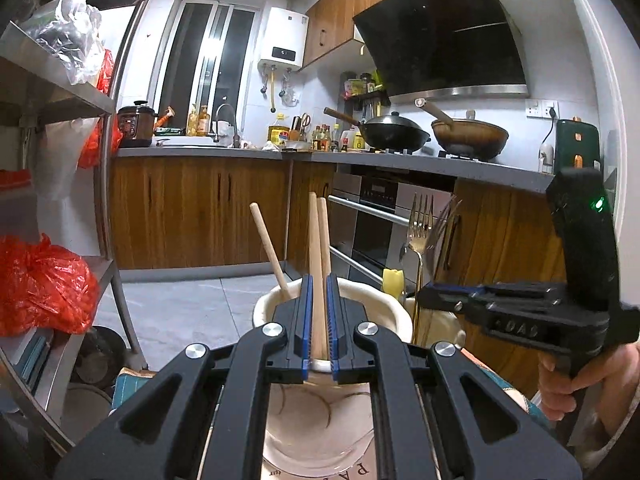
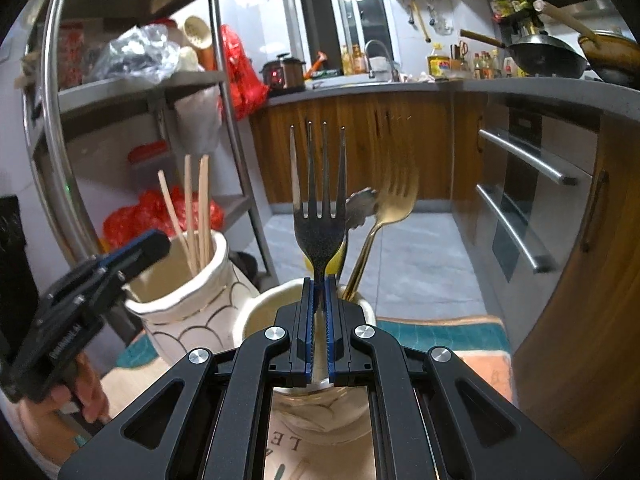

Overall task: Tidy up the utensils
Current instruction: 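Drop the silver fork into the small cup while the left drops the chopstick into the large cup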

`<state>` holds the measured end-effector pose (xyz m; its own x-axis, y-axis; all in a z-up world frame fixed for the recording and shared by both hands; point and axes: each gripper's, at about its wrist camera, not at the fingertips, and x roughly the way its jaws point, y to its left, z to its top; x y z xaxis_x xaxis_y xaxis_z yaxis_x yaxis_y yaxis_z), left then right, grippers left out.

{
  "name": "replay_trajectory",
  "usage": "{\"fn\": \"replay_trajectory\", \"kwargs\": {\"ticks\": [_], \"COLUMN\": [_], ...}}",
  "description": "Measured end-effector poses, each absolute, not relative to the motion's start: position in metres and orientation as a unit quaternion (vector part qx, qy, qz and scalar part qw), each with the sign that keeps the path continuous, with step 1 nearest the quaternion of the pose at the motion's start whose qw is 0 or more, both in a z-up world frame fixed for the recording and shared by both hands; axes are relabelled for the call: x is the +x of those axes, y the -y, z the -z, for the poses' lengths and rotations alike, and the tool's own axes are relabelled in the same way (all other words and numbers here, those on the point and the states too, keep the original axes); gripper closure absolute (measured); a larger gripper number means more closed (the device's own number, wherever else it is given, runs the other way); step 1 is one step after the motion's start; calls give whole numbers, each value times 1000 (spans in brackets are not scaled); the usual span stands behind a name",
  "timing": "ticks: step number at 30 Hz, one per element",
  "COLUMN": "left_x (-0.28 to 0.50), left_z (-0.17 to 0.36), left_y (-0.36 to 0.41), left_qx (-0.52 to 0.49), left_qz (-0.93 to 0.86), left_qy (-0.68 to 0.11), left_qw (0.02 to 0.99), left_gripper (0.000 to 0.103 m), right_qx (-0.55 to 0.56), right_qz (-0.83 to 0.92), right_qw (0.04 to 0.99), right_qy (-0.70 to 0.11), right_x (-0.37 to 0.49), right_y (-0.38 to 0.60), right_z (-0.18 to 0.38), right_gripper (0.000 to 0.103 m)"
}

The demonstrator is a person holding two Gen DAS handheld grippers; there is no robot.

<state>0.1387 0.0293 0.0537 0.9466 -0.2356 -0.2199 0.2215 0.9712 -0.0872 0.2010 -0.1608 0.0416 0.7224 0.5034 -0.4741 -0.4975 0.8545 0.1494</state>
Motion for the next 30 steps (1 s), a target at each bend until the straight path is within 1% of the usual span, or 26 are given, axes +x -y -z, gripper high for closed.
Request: {"fn": "replay_trajectory", "kwargs": {"ticks": [1,3,6,8,15,17,19,21,23,24,25,26,27,28,29,30], "left_x": [138,136,133,132,132,132,131,130,127,125,123,121,118,116,113,111], "left_z": [-54,-56,-58,-59,-60,-60,-61,-61,-63,-63,-65,-65,-66,-66,-67,-67], "left_y": [-31,-34,-39,-41,-43,-44,-42,-42,-42,-42,-42,-41,-41,-41,-40,-40], "left_qx": [-32,-35,-45,-50,-49,-49,-47,-45,-44,-42,-40,-38,-36,-35,-33,-31], "left_qz": [116,113,110,112,113,112,108,105,105,105,104,102,99,97,95,94], "left_qy": [-114,-110,-105,-104,-107,-110,-112,-115,-114,-114,-115,-116,-116,-115,-116,-116], "left_qw": [986,987,987,987,987,986,987,987,987,987,987,987,988,988,988,988], "left_gripper": [93,83,72,70,70,70,68,61,61,61,58,52,45,41,35,27], "right_qx": [4,0,-8,-12,-13,-14,-12,-11,-4,2,7,13,17,22,26,31], "right_qz": [-270,-271,-270,-268,-266,-268,-271,-270,-271,-270,-270,-270,-270,-267,-265,-261], "right_qw": [927,925,923,923,923,922,921,923,925,926,927,929,930,932,933,935], "right_qy": [-259,-265,-273,-277,-279,-281,-279,-273,-266,-262,-259,-254,-250,-245,-240,-236], "right_x": [202,205,208,210,210,210,208,205,200,196,194,190,188,183,179,174], "right_y": [160,156,150,147,146,146,147,149,154,159,162,166,169,174,179,185], "right_z": [-41,-39,-35,-33,-31,-31,-32,-36,-40,-43,-45,-48,-51,-54,-57,-60], "right_gripper": [97,97,97,97,96,91,83,79,77,73,68,64,54,44,39,27]}}
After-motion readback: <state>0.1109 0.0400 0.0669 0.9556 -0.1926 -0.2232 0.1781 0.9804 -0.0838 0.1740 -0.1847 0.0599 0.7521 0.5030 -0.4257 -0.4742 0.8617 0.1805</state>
